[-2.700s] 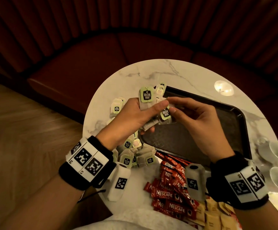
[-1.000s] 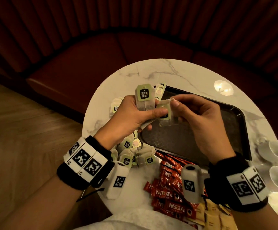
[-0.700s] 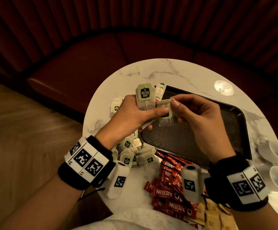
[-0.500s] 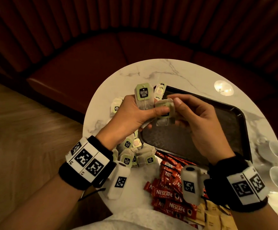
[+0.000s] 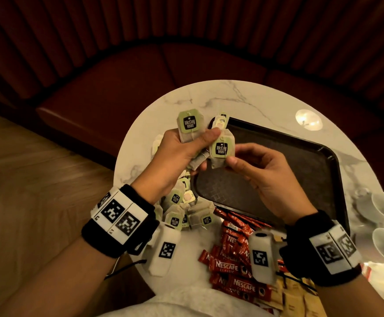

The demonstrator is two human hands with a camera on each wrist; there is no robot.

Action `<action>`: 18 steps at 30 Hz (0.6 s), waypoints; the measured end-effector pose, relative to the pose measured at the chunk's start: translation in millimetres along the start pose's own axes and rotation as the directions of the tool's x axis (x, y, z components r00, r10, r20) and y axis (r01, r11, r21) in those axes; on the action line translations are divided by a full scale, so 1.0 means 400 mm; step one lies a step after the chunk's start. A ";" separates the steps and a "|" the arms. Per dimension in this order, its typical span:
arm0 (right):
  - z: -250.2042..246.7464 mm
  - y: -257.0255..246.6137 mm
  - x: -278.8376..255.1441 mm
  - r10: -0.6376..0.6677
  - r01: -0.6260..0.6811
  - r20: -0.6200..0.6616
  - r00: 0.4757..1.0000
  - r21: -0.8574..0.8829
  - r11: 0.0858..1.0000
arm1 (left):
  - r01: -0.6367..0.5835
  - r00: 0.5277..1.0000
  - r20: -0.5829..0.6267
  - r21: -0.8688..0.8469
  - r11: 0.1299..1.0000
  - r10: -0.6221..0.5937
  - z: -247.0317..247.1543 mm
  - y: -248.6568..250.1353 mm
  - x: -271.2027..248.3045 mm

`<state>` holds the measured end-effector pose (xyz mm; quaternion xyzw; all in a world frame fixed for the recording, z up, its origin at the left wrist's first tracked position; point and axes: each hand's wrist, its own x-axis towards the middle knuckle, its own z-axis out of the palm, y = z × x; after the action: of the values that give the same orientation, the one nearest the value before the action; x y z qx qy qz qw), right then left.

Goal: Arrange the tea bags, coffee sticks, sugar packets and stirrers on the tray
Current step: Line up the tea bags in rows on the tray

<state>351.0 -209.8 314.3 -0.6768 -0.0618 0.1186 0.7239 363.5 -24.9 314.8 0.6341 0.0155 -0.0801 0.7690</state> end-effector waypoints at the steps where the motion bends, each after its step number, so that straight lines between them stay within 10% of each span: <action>1: -0.003 0.005 0.000 0.005 -0.005 -0.005 1.000 -0.008 1.000 | 0.011 1.000 0.004 -0.007 1.000 -0.011 0.000 -0.002 0.001; 18: -0.039 0.111 0.069 0.237 -0.198 -0.245 0.940 0.172 0.965 | 0.188 0.980 -0.066 -0.023 0.982 -0.189 -0.028 -0.065 0.016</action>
<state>377.5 -215.3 266.9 -0.6347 0.1190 0.1112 0.7554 367.0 -19.3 286.5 0.6257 0.1023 -0.1312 0.7621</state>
